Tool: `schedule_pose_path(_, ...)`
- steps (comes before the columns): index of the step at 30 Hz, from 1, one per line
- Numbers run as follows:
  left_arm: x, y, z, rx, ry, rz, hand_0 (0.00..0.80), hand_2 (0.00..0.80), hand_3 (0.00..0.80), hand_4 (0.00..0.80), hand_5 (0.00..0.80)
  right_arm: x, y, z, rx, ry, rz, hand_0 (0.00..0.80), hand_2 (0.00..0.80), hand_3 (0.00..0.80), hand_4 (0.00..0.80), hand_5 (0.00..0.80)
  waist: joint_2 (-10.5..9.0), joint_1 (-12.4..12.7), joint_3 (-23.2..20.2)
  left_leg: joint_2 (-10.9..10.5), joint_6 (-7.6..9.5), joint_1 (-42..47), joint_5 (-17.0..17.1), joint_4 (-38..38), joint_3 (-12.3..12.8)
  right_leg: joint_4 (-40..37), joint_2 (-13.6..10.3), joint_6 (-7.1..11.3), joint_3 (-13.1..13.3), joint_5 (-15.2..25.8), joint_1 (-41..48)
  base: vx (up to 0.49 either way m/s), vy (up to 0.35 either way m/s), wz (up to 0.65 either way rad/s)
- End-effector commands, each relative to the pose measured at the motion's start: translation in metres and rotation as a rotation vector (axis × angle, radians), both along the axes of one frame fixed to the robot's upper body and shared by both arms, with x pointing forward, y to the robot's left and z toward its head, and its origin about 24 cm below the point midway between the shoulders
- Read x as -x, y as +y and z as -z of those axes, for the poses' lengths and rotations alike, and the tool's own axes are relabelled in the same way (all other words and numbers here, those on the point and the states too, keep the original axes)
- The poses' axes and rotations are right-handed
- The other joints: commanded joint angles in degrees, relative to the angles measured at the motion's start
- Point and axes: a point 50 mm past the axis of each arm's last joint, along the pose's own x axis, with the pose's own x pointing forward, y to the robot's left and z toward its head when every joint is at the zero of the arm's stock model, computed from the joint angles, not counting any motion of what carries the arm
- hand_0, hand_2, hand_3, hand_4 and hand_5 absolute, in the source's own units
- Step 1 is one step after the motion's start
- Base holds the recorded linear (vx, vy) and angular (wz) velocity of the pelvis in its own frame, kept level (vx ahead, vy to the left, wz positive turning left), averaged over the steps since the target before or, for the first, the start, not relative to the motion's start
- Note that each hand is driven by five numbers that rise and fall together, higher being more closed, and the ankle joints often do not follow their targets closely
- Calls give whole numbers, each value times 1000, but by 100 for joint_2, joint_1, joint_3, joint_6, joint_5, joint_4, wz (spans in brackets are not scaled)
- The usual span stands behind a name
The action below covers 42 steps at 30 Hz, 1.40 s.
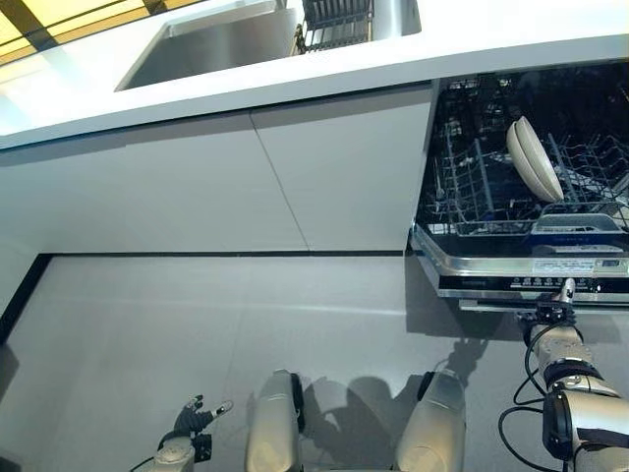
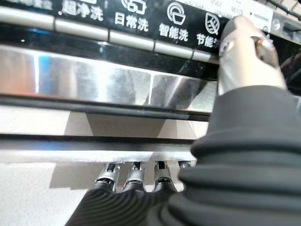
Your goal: Take plates into dishwasher
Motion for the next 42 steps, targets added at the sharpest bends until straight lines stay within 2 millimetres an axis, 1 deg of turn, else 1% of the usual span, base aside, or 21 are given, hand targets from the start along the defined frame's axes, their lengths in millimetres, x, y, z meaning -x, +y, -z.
schedule_pose_path(1,-26,19,-19,-57,-96,2,0,0,0,0,0,-82,10,-185,271,-626,-160,0,0,0,0,0,-160,599,-123,-109,609,168,-985,993,338,152,134,-386,-171,-298,412,-22,-54,17)
schedule_pose_path(6,-27,30,-24,-83,-104,14,0,0,0,0,0,-89,20,-224,355,-776,-223,0,0,0,0,0,-290,699,-108,-31,580,173,-992,1034,268,142,143,-331,-254,-266,492,-44,-68,4)
schedule_pose_path(7,-28,30,-25,-88,-107,17,0,0,0,0,0,-89,21,-229,367,-788,-231,0,0,0,0,0,-318,709,-94,-14,610,141,-855,987,302,62,128,-384,-323,-128,489,-21,-56,2)
schedule_pose_path(8,-29,31,-26,-92,-107,21,0,0,0,0,0,-89,22,-231,378,-796,-237,0,0,0,0,0,-336,715,-110,-11,570,195,-992,1035,252,103,153,-315,-276,-240,547,-13,-45,24)
schedule_pose_path(9,-29,32,-26,-98,-108,24,0,0,0,0,0,-89,21,-234,386,-808,-240,0,0,0,0,0,-364,723,-113,1,568,212,-974,1017,246,70,157,-308,-290,-212,578,64,-38,30)
schedule_pose_path(11,-30,33,-27,-106,-110,28,0,0,0,0,0,-89,21,-237,403,-812,-240,0,0,0,0,0,-396,726,-110,21,563,255,-979,1003,239,40,160,-290,-306,-200,636,-28,-23,11)
schedule_pose_path(12,-30,34,-27,-109,-111,29,0,0,0,0,0,-88,21,-238,413,-818,-240,0,0,0,0,0,-413,728,-100,39,591,232,-866,965,277,-15,140,-338,-361,-92,626,-38,-15,-2)
schedule_pose_path(14,-30,35,-28,-118,-106,33,0,0,0,0,0,-87,19,-241,429,-805,-241,0,0,0,0,0,-456,726,-134,57,547,309,-964,980,229,-34,169,-273,-335,-156,725,36,-21,14)
schedule_pose_path(15,-30,35,-28,-121,-105,33,0,0,0,0,0,-87,18,-240,439,-799,-246,0,0,0,0,0,-469,724,-124,74,570,304,-862,930,263,-97,158,-306,-377,-60,729,37,-14,24)
schedule_pose_path(17,-31,36,-28,-126,-101,36,0,0,0,0,0,-87,17,-240,461,-774,-255,0,0,0,0,0,-495,717,-137,90,558,336,-855,913,259,-138,172,-291,-377,-41,776,3,-7,4)
schedule_pose_path(24,-31,39,-29,-130,-93,46,0,0,0,0,0,-85,13,-225,539,-635,-262,0,0,0,0,0,-568,675,-162,163,505,532,-709,612,278,-428,267,-226,-378,93,984,6,-1,-2)
schedule_pose_path(26,-29,39,-27,-125,-91,47,0,0,0,0,0,-83,9,-206,605,-512,-276,0,0,0,0,0,-608,648,-220,182,458,744,-503,209,304,-829,356,-163,-389,271,1209,55,30,-2)
schedule_pose_path(27,-28,39,-27,-125,-90,48,0,0,0,0,0,-82,8,-203,616,-490,-282,0,0,0,0,0,-614,646,-223,183,453,804,-458,124,315,-918,374,-155,-401,314,1272,78,38,0)
schedule_pose_path(31,-27,40,-26,-124,-83,55,0,0,0,0,0,-79,9,-164,722,-251,-358,0,0,0,0,0,-670,600,-395,201,364,1249,20,-778,493,-1783,537,-57,-491,663,1708,94,35,-6)
schedule_pose_path(34,-23,40,-24,-123,-64,60,0,0,0,0,0,-65,9,-109,856,64,-490,0,0,0,0,0,-729,522,-672,197,262,1811,634,-1929,672,-3057,758,39,-578,1117,2295,182,43,-17)
schedule_pose_path(35,-22,40,-24,-123,-59,63,0,0,0,0,0,-60,9,-98,868,111,-517,0,0,0,0,0,-744,507,-753,183,253,1922,790,-2211,698,-3376,806,55,-604,1258,2423,240,42,-12)
schedule_pose_path(36,-17,41,-22,-123,-46,69,0,0,0,0,0,-49,8,-73,872,197,-585,0,0,0,0,0,-778,476,-908,138,218,2169,977,-2705,729,-3906,904,118,-639,1431,2697,173,39,-8)
schedule_pose_path(37,-17,41,-22,-123,-45,70,0,0,0,0,0,-46,10,-65,871,221,-616,0,0,0,0,0,-788,465,-961,121,210,2214,1084,-2892,737,-4105,934,133,-655,1538,2754,169,52,-4)
schedule_pose_path(40,-11,43,-21,-129,-30,77,0,0,0,0,0,-23,19,-19,916,366,-748,0,0,0,0,0,-820,386,-1207,58,153,2495,1459,-3769,846,-4890,1061,242,-734,1905,3031,82,50,-1)
schedule_pose_path(41,-11,44,-20,-129,-29,77,0,0,0,0,0,-21,19,-16,917,378,-756,0,0,0,0,0,-824,381,-1227,53,150,2521,1486,-3828,853,-4941,1069,247,-743,1933,3055,44,39,-12)
schedule_pose_path(42,-10,44,-20,-128,-24,79,0,0,0,0,0,-14,23,-3,929,426,-805,0,0,0,0,0,-831,357,-1293,46,135,2586,1551,-4033,889,-5144,1080,274,-779,2019,3122,32,35,-12)
